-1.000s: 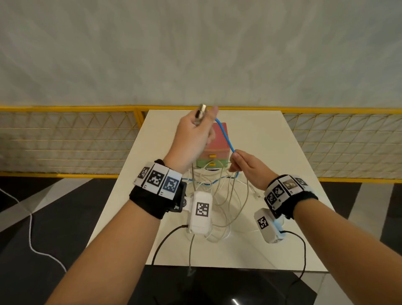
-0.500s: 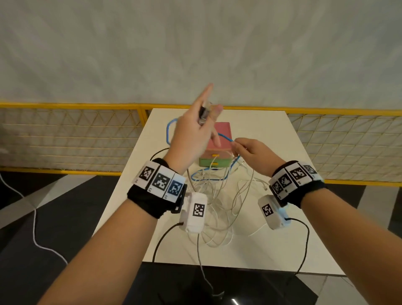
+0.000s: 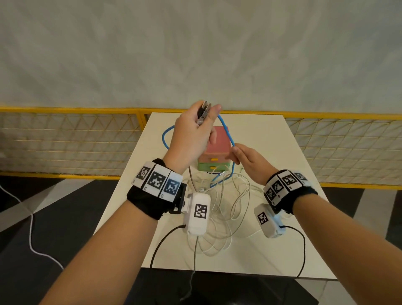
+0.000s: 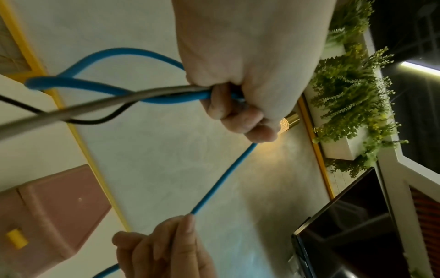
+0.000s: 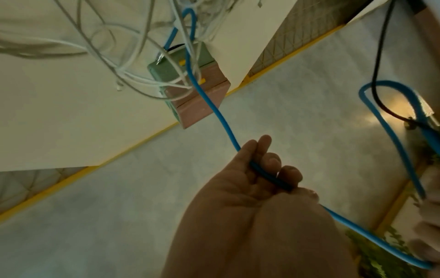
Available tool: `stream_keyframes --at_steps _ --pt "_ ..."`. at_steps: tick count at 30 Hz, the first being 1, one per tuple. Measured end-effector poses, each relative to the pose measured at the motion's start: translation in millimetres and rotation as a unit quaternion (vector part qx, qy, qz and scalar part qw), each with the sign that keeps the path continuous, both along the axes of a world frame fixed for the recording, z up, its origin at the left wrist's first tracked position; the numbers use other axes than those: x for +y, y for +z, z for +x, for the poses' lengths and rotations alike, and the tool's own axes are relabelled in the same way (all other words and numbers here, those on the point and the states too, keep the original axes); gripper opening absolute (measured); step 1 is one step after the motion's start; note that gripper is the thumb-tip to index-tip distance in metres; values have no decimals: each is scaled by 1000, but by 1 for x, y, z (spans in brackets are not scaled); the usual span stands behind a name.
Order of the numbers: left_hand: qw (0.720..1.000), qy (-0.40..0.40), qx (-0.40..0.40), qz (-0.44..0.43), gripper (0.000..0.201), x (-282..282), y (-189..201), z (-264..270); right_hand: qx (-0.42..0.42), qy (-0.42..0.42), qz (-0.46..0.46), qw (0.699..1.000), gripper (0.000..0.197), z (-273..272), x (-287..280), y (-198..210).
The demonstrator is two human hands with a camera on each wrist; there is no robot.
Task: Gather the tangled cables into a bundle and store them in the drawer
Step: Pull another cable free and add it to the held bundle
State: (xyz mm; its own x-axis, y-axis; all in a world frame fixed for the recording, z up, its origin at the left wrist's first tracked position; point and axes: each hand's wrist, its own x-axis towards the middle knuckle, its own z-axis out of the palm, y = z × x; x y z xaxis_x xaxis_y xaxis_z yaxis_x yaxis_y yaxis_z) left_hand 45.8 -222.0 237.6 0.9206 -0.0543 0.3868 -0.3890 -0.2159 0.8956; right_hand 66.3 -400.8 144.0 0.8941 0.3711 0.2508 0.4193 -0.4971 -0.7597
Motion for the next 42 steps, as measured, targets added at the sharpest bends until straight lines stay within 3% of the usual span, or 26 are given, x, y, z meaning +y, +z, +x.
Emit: stream_keyframes --at_steps 5,9,11,16,19,22,27,32,36,39,42 --pt "999 6 10 47 28 7 -2 0 2 4 -14 1000 37 4 2 8" --pt "968 -71 70 228 28 7 -12 -1 -38 20 -8 999 35 6 7 26" --pt "961 -83 77 251 21 6 -17 -2 -62 29 -12 998 32 7 8 34" --pt "977 -60 47 198 24 10 -5 -1 -51 44 29 997 33 6 11 26" --pt "995 -21 32 88 24 10 9 -3 -28 15 35 999 32 11 9 14" --pt "998 29 6 -48 22 20 33 -7 3 -8 -17 1000 34 12 -4 -4" --pt "999 37 -34 -18 22 36 45 -10 11 -35 -17 999 32 7 -16 0" --pt "999 34 -12 -12 21 36 25 -8 -43 -41 2 998 24 -3 -12 50" --pt "996 63 -17 -54 22 33 22 -12 -1 2 3 1000 22 -33 -10 94" --pt "995 71 -12 -76 22 35 27 -14 56 64 -95 992 18 -69 -12 121" --pt "998 0 31 -55 34 30 31 -22 120 139 -203 962 24 -98 -11 132"
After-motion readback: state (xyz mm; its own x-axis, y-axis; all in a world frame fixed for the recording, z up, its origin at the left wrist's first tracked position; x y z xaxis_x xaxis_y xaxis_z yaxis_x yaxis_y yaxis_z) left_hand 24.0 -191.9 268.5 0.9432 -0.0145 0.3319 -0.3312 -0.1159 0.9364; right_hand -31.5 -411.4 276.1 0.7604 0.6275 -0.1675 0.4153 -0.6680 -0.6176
